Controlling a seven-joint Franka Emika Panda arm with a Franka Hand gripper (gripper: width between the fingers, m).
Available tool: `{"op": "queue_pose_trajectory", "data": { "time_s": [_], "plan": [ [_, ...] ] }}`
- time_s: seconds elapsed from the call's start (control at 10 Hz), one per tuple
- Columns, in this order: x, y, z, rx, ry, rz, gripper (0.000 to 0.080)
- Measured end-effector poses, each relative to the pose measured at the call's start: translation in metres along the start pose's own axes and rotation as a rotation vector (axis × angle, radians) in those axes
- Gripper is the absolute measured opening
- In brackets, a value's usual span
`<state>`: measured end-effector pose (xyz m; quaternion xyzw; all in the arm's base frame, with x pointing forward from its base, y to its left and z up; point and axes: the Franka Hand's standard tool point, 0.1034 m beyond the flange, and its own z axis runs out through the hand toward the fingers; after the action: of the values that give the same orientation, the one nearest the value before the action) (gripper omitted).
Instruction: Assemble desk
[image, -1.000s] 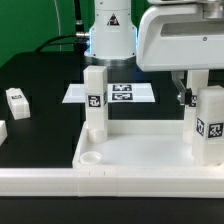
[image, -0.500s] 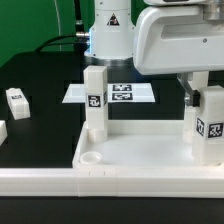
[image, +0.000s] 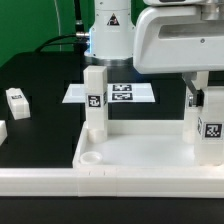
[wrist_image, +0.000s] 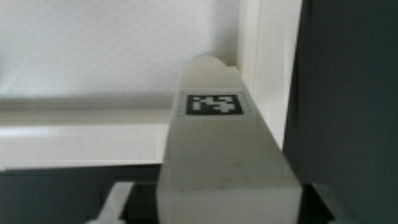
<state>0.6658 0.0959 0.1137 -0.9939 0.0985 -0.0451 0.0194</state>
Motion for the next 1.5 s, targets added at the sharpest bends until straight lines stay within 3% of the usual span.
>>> {"op": "queue_pose_trajectory", "data": {
  "time_s": [0.3, 0.5, 0.8, 1.0, 1.1, 1.3, 1.5],
  "plan": [
    [0.001, 0.012, 0.001, -0.013, 0.0, 0.266, 0.029],
    [0.002, 0.025, 0.0, -0.035, 0.0, 0.426, 0.0295],
    [0.003, 0.034, 0.001, -0.05, 0.002, 0.507, 0.0297],
    [0.003, 0.033, 0.001, -0.05, 0.002, 0.506, 0.0556],
    [0.002, 0.033, -0.002, -0.048, 0.002, 0.474, 0.063],
    [-0.014, 0.04, -0.025, -0.027, -0.008, 0.375, 0.0644],
    [-0.018, 0.072, -0.043, -0.02, -0.007, 0.296, 0.0648]
  ]
}}
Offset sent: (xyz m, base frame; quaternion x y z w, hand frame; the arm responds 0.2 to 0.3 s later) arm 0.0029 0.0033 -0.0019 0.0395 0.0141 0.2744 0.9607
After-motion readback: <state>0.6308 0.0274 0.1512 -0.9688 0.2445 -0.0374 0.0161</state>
